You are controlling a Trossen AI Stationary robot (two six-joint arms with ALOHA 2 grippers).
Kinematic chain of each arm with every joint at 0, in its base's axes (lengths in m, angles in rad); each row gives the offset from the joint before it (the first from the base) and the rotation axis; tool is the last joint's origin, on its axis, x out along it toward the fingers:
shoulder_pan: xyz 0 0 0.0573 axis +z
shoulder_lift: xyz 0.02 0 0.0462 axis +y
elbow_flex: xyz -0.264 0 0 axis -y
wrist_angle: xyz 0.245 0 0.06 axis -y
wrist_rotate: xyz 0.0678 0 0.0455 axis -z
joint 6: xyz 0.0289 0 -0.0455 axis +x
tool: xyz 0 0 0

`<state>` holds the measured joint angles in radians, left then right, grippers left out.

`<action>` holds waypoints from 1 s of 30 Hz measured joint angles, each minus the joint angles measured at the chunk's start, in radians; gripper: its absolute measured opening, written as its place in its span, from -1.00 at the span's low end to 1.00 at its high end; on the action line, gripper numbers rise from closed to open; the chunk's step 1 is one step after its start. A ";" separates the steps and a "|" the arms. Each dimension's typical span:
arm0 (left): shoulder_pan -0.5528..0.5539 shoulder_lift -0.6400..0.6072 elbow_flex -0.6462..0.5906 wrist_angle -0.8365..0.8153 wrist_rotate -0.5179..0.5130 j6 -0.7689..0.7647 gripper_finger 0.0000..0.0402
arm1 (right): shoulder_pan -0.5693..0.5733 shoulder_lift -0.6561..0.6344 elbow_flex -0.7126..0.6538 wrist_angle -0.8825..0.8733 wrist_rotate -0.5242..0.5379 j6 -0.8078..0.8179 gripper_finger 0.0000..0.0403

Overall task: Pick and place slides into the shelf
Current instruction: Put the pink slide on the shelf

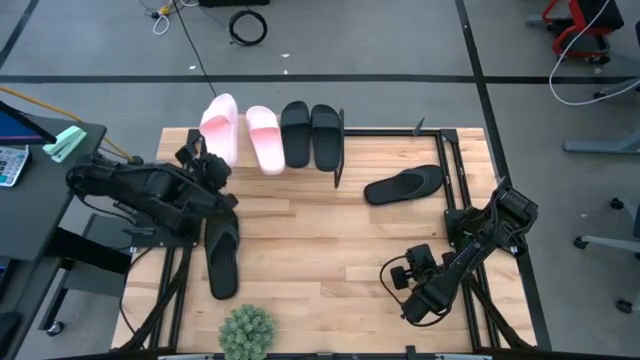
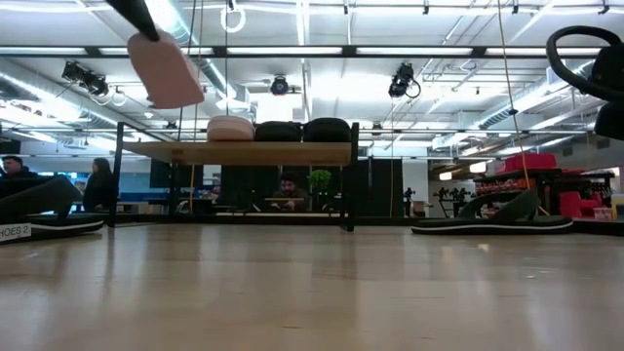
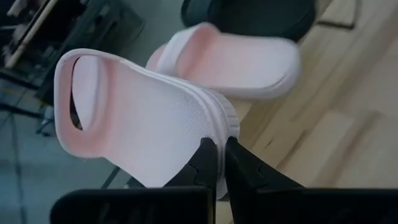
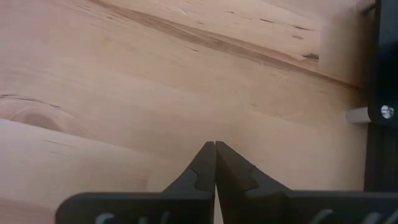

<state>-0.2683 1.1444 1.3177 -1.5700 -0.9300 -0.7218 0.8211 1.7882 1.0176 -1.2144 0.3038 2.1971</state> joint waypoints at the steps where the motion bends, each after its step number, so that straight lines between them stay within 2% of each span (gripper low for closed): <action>1: 0.016 0.000 -0.016 0.001 0.000 0.000 -0.92 | 0.000 0.000 0.000 0.000 0.000 0.000 -0.95; 8: 0.090 0.000 -0.150 0.053 0.000 0.006 -0.92 | 0.000 0.000 0.000 0.000 0.000 0.000 -0.95; 15: 0.104 0.000 -0.260 0.283 0.012 0.212 -0.92 | 0.000 0.000 0.000 0.000 -0.001 -0.001 -0.95; 20: 0.134 0.000 -0.286 0.373 0.072 0.286 -0.92 | 0.000 0.000 0.000 0.000 -0.001 -0.001 -0.95; 27: 0.203 0.000 -0.295 0.363 0.091 0.265 -0.93 | 0.000 0.000 0.000 0.000 -0.001 -0.001 -0.95; 30: 0.235 0.000 -0.295 0.364 0.112 0.300 -0.93 | 0.000 0.000 0.000 0.000 -0.001 -0.001 -0.95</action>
<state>-0.0330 1.1446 1.0225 -1.2056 -0.8179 -0.4218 0.8207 1.7882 1.0176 -1.2140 0.3029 2.1963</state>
